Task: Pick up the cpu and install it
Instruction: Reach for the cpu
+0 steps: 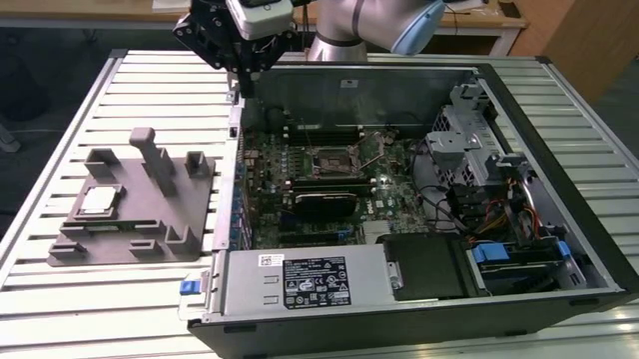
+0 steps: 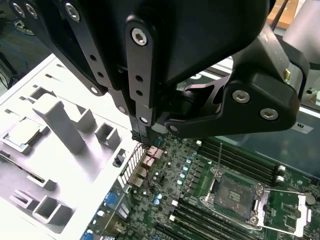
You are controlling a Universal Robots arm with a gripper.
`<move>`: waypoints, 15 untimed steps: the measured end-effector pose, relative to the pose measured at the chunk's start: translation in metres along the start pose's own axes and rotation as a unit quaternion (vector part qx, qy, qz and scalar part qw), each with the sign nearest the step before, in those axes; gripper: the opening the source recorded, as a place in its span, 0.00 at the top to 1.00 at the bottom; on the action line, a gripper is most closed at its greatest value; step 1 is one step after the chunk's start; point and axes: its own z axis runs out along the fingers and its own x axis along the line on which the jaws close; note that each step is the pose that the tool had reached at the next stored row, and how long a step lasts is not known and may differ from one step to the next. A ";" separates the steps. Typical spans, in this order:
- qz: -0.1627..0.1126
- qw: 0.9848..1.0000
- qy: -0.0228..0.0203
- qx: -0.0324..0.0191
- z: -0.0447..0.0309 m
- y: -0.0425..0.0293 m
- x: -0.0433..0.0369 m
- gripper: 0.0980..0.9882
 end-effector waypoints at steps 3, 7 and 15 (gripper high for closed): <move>0.000 1.000 0.000 0.000 -0.0001 -0.0003 0.0039 0.99; 0.000 1.000 0.000 0.000 -0.0002 -0.0007 0.0095 0.99; 0.000 1.000 0.000 0.000 -0.0005 -0.0016 0.0208 0.99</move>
